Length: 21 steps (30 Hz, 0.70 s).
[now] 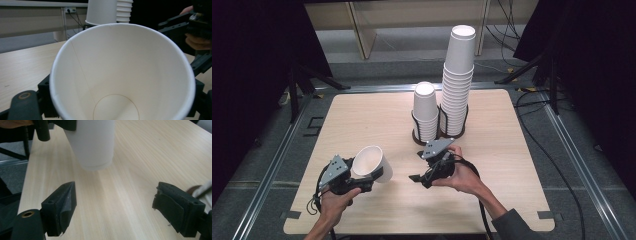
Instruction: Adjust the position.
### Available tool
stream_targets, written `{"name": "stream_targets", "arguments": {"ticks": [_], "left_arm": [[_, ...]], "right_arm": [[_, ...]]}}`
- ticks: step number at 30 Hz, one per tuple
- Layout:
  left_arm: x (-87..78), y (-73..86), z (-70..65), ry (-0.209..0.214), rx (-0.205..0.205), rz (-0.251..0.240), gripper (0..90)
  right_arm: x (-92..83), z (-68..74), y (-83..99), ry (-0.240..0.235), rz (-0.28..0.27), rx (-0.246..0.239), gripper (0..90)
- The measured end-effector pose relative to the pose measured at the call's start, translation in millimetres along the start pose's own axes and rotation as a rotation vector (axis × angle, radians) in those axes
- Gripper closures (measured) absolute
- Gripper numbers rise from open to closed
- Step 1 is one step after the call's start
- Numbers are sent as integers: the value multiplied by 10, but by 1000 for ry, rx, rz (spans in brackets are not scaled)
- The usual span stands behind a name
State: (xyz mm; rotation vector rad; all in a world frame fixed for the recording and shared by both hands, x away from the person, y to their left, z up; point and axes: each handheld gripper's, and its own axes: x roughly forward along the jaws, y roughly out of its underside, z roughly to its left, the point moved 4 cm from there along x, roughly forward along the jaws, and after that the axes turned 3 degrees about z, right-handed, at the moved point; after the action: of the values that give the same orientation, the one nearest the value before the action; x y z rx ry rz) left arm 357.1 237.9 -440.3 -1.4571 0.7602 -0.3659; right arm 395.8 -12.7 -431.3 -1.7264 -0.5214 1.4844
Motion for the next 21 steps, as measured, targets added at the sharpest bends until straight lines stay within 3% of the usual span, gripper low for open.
{"name": "stream_targets", "arguments": {"ticks": [3, 4, 5, 6, 15, 18, 19, 21], "left_arm": [[34, -9, 46, -9, 5, -14, 161], [23, -3, 68, -32, -2, 16, 161], [39, -8, 120, -51, -4, 19, 161], [46, -11, 149, -62, -4, 23, 160], [178, -19, 423, -109, -14, 34, 158], [226, -2, 498, -128, -23, 47, 157], [246, 17, 530, -140, -28, 66, 157], [269, 30, 557, -144, -26, 78, 156]], "right_arm": [[-24, -52, 23, 23, -12, 11, 186], [-33, -70, 33, 30, -15, 21, 187], [-68, -109, 65, 55, -15, 60, 188], [-83, -125, 77, 60, -15, 68, 190], [-143, -199, 179, 79, -14, 74, 194], [-153, -205, 201, 82, -15, 81, 194], [-159, -192, 212, 80, -9, 109, 194], [-161, -213, 234, 82, -8, 92, 193]]}}
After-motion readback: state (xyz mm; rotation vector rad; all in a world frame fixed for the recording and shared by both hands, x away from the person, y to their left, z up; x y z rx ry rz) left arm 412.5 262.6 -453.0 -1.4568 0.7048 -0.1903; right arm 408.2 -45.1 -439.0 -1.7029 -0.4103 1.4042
